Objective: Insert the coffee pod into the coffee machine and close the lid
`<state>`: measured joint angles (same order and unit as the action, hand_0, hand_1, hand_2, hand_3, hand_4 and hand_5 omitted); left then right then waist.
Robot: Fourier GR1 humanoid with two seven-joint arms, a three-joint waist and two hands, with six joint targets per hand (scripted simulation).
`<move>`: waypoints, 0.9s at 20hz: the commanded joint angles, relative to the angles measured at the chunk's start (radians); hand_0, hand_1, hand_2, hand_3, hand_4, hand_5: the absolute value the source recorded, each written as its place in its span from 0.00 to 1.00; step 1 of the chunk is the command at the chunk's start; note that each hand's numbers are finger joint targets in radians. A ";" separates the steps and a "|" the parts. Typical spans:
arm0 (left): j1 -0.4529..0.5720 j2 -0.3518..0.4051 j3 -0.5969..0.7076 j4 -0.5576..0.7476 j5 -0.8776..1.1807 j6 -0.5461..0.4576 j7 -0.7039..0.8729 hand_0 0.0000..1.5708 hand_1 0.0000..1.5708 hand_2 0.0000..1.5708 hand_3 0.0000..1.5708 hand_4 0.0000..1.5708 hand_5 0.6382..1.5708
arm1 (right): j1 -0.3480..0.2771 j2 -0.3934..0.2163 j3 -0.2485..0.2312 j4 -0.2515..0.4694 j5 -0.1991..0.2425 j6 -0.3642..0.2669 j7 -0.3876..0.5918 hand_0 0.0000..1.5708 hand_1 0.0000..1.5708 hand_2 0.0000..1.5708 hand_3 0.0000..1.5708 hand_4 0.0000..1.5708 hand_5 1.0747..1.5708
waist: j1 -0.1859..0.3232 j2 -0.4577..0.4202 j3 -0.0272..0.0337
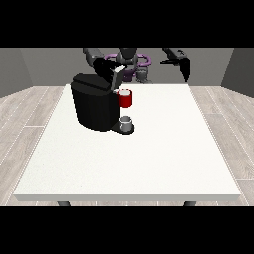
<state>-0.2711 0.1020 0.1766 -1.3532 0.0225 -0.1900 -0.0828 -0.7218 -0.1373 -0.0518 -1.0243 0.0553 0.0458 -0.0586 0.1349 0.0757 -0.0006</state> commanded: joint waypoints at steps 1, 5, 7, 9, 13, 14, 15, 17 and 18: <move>-0.017 0.025 0.012 0.012 0.011 -0.001 0.044 0.00 0.00 0.00 0.00 0.12 1.00 | 0.008 0.083 0.077 0.004 0.067 -0.052 -0.008 0.00 0.00 0.00 0.00 0.04 1.00 | 0.005 -0.017 0.0005; 0.003 0.063 0.042 0.061 0.055 -0.073 -0.047 0.00 0.00 0.00 0.00 0.08 1.00 | -0.099 -0.011 0.028 0.007 0.053 0.017 0.022 0.00 0.00 0.00 0.00 0.09 1.00 | 0.003 0.025 0.0002; -0.004 0.025 0.015 0.035 0.025 -0.006 -0.020 0.00 0.00 0.00 0.00 0.12 1.00 | -0.101 0.024 0.043 0.027 0.081 -0.016 0.026 0.00 0.00 0.00 0.00 0.09 1.00 | 0.009 0.001 0.0005; 0.065 -0.020 -0.048 -0.016 -0.009 0.004 0.006 0.00 0.00 0.00 0.00 0.10 1.00 | -0.105 -0.016 -0.001 0.050 0.049 0.013 0.052 0.00 0.00 0.00 0.00 0.09 1.00 | 0.042 -0.046 0.0008; -0.039 0.022 -0.014 0.018 0.017 -0.006 -0.008 0.00 0.00 0.00 0.00 0.08 1.00 | -0.111 0.077 0.047 0.019 0.058 0.001 -0.002 0.00 0.00 0.00 0.00 0.08 1.00 | -0.013 -0.014 0.0006; -0.029 0.015 -0.030 -0.033 0.037 -0.027 0.018 0.00 0.00 0.00 0.00 0.12 1.00 | -0.110 0.041 0.024 0.054 0.069 0.000 -0.064 0.00 0.00 0.00 0.00 0.02 1.00 | 0.029 0.004 0.0008; 0.007 0.017 -0.009 0.033 0.008 -0.001 -0.064 0.00 0.00 0.00 0.00 0.12 1.00 | -0.099 0.114 0.071 -0.009 0.071 -0.020 0.004 0.00 0.00 0.00 0.00 0.04 1.00 | -0.021 -0.048 0.0003; 0.022 0.027 0.025 0.064 0.009 0.019 -0.104 0.00 0.00 0.00 0.00 0.12 1.00 | -0.011 0.134 0.099 -0.047 0.032 0.051 -0.040 0.00 0.00 0.00 0.00 0.11 1.00 | -0.084 -0.071 0.0003; 0.014 0.031 0.014 -0.002 0.044 -0.006 -0.028 0.00 0.00 0.00 0.00 0.11 1.00 | 0.006 0.119 0.089 -0.022 0.043 0.055 -0.079 0.00 0.00 0.00 0.00 0.16 1.00 | -0.039 -0.085 0.0007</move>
<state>-0.2624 0.1244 0.1758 -1.3377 0.0432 -0.1943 -0.1260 -0.7766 -0.0502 0.0106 -1.0236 0.1087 0.0658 -0.0931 0.1132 0.0321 -0.0002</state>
